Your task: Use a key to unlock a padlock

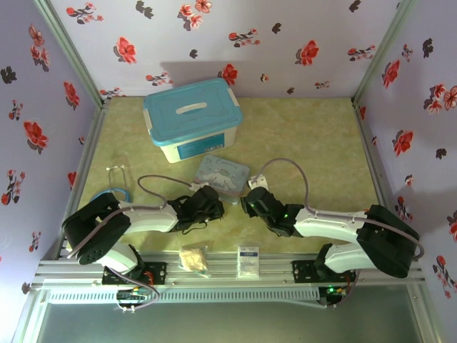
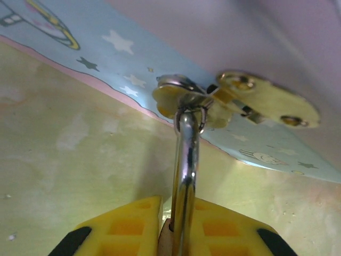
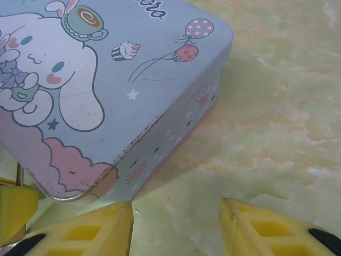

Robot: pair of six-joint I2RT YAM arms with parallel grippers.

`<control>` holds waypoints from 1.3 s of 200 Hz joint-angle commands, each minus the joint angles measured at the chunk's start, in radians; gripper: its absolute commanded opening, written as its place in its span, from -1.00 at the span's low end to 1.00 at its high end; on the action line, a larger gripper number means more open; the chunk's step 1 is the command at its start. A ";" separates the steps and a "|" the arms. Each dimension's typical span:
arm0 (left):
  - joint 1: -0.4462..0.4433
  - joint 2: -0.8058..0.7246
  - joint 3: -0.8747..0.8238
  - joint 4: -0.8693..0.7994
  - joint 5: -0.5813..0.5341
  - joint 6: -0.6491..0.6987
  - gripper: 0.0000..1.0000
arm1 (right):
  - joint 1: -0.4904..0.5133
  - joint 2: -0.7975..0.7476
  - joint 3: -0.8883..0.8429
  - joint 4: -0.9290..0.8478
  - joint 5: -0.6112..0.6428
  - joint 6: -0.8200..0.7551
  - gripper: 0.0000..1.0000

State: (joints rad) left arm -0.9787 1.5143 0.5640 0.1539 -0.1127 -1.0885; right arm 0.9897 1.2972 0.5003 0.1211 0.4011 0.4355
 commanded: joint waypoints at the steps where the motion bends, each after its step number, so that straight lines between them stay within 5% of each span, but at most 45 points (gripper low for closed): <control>1: 0.005 0.021 0.026 -0.187 -0.051 0.062 -0.75 | -0.009 0.001 0.024 -0.033 0.028 0.023 -0.09; 39: -0.029 0.063 0.128 -0.360 -0.135 0.121 -0.65 | -0.009 0.003 0.030 -0.062 0.045 0.019 -0.09; 260: -0.135 0.154 0.316 -0.683 -0.330 0.166 -0.46 | -0.014 0.061 0.046 -0.086 0.048 0.035 -0.09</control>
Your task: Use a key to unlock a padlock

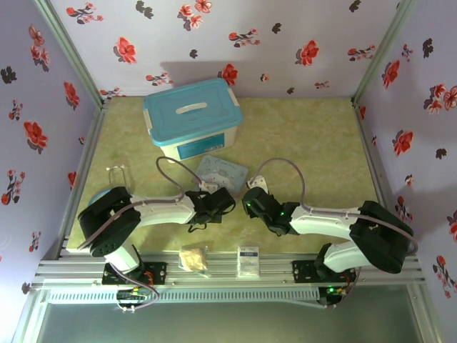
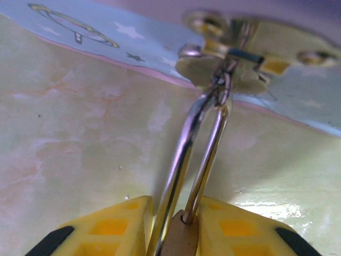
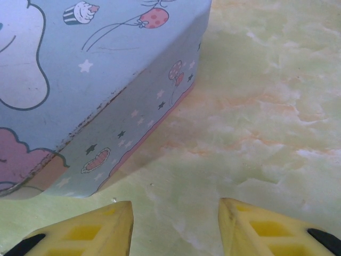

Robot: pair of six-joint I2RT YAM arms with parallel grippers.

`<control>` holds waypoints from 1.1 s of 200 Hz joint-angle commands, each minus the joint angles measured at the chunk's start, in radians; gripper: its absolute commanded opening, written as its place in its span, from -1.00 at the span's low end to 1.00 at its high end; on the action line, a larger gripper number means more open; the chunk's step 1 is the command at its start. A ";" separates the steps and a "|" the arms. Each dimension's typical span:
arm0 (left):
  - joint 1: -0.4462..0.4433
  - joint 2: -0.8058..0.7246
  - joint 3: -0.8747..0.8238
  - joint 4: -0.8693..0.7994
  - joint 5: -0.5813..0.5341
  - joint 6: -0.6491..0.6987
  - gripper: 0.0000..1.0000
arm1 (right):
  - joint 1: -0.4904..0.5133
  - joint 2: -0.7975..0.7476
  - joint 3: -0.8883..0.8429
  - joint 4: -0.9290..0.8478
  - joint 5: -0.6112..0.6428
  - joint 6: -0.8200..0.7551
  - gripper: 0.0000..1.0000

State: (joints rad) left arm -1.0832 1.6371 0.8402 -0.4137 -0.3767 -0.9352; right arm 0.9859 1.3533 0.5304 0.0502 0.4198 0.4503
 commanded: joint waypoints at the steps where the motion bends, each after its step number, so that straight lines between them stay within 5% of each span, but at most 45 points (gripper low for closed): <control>1: -0.031 0.032 0.042 -0.117 -0.067 0.012 -0.46 | -0.009 0.005 0.016 -0.015 0.029 0.021 -0.09; 62: -0.084 0.078 0.112 -0.192 -0.132 -0.006 -0.40 | -0.009 0.015 0.009 -0.009 0.024 0.030 -0.09; 220: -0.154 -0.013 0.146 -0.175 -0.092 -0.033 -0.21 | -0.012 -0.012 -0.020 -0.017 0.030 0.053 -0.10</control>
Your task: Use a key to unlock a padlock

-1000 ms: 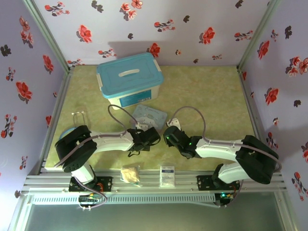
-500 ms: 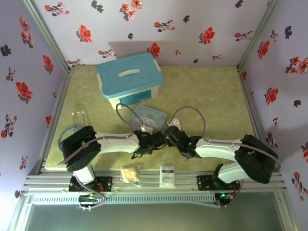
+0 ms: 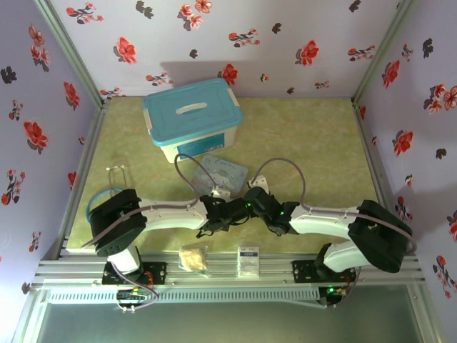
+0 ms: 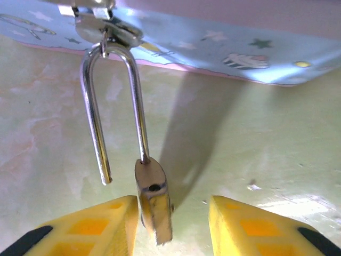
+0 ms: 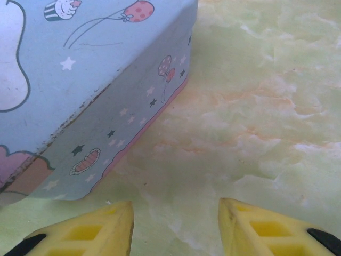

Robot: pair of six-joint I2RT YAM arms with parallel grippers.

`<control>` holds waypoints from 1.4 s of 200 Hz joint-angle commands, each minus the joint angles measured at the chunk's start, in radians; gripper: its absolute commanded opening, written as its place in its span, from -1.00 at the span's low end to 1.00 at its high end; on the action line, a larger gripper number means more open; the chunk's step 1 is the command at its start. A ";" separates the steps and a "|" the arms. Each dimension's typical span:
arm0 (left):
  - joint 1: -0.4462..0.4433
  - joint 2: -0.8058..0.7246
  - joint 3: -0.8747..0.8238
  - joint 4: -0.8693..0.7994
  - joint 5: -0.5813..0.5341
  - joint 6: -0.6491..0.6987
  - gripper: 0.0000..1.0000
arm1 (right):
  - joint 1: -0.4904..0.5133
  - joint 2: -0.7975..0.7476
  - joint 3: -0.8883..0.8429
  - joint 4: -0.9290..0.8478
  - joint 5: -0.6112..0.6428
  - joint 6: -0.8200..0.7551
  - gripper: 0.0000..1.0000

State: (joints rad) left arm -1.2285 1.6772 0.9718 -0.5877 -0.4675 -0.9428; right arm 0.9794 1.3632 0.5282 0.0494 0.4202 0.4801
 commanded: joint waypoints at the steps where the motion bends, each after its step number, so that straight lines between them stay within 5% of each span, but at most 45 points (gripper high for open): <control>1: -0.009 -0.054 0.013 0.001 -0.001 -0.025 -0.21 | -0.005 -0.024 -0.018 -0.017 0.030 0.024 -0.10; 49: 0.004 -0.149 -0.041 0.057 0.018 -0.021 -0.11 | -0.006 -0.159 -0.091 0.031 0.001 0.045 0.00; 72: 0.035 -0.254 -0.107 0.121 0.030 0.010 0.31 | -0.017 -0.253 -0.137 0.091 -0.146 0.093 0.61; 97: 0.096 -0.377 -0.183 0.162 0.073 0.032 0.78 | -0.019 -0.283 -0.155 0.139 -0.245 0.175 0.76; 106: 0.116 -0.429 -0.214 0.184 0.088 0.029 0.99 | -0.012 -0.277 -0.158 0.169 -0.279 0.192 0.75; 176: 0.320 -0.697 -0.445 0.324 0.271 -0.009 0.99 | 0.150 0.023 0.031 0.210 -0.263 0.281 0.43; 280: 0.355 -0.742 -0.494 0.330 0.287 -0.004 0.98 | 0.160 0.315 0.238 0.102 -0.186 0.330 0.03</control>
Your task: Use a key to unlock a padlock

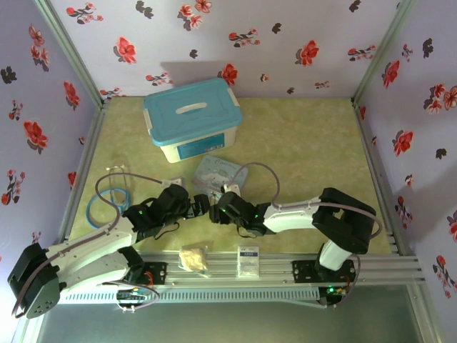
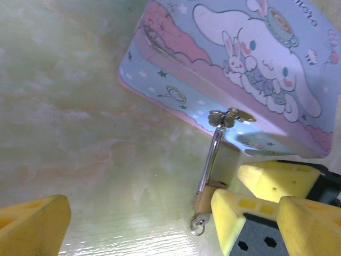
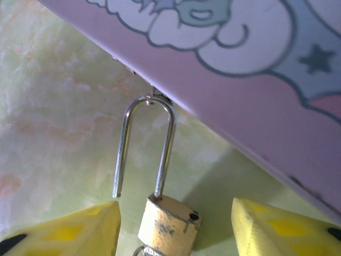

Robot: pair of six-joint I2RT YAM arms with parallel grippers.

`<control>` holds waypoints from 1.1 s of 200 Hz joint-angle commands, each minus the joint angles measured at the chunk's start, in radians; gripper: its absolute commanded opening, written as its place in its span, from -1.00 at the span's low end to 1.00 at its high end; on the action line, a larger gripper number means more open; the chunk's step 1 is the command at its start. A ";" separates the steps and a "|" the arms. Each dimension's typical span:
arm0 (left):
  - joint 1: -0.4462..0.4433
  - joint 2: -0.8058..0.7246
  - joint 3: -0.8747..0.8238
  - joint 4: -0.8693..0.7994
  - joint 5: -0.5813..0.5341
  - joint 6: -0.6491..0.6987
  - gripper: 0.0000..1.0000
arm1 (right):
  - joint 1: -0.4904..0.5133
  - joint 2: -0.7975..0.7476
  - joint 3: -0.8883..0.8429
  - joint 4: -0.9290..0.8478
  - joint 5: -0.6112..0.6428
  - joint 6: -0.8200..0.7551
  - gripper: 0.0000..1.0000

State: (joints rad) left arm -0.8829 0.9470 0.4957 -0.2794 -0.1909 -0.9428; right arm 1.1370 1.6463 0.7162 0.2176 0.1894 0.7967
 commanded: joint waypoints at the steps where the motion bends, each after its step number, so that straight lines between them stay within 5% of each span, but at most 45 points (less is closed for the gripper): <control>1: 0.011 -0.011 -0.018 0.023 0.010 -0.004 0.98 | 0.003 0.034 0.050 -0.067 0.044 0.013 0.02; 104: 0.027 -0.015 -0.042 0.043 0.013 -0.011 0.98 | 0.003 0.129 0.142 -0.206 0.020 0.033 -0.31; 220: 0.035 0.022 -0.022 0.090 0.011 0.006 0.96 | -0.053 -0.013 -0.117 0.092 -0.069 0.151 -0.70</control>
State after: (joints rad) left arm -0.8589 0.9527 0.4541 -0.2325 -0.1791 -0.9432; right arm 1.1126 1.6756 0.6792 0.2417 0.1463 0.8841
